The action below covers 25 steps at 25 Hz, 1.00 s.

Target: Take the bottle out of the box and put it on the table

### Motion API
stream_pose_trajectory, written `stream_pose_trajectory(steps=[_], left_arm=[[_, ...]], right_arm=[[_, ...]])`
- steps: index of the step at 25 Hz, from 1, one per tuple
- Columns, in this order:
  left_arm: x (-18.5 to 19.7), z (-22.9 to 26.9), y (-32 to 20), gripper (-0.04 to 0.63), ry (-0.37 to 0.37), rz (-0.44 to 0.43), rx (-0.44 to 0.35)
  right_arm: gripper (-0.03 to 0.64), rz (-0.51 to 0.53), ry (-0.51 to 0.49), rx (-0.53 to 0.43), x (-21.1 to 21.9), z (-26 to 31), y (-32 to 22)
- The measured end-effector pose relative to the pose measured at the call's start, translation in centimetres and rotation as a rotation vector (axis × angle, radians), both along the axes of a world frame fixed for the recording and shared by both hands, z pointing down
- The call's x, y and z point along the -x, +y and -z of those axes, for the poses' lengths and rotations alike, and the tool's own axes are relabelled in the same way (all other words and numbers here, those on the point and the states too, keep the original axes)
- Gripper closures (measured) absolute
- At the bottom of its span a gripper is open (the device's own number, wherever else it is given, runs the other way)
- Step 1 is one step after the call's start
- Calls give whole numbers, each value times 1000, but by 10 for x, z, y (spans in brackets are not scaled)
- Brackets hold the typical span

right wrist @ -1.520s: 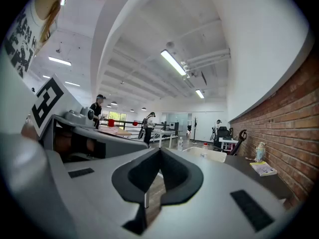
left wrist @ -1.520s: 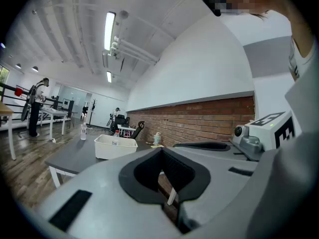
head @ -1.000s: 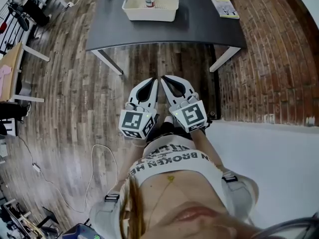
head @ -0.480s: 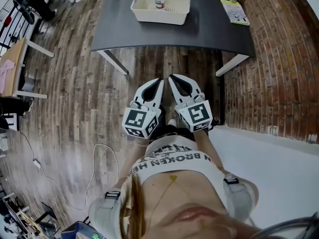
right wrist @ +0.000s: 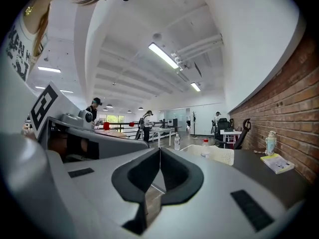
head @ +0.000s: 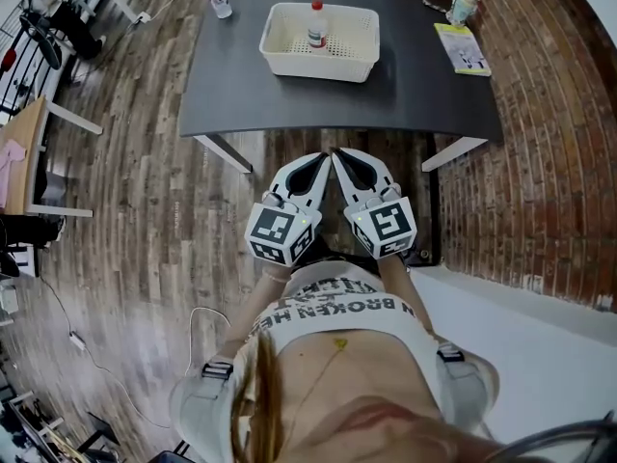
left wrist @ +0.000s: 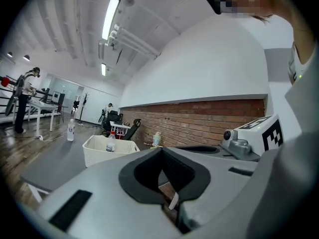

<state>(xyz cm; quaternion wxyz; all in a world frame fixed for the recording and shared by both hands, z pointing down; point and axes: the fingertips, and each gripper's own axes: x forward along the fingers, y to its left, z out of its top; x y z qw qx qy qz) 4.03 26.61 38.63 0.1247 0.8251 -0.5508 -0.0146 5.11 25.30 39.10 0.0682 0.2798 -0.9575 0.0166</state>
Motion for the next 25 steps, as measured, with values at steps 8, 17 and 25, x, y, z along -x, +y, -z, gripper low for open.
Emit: stream_pose_trajectory(steps=[8,17,25], left_arm=[[43,-5,-41,591,2,-14,15],[79,-14,-63,591,-7,-19,33],[94,-18,-72,591,4,-34,46]], right_arm=[[607,-13,11,19,42,-5,-41],[607,-16,11,38,75,-12,-65],[607,-45,13,48,86,-14,-69]])
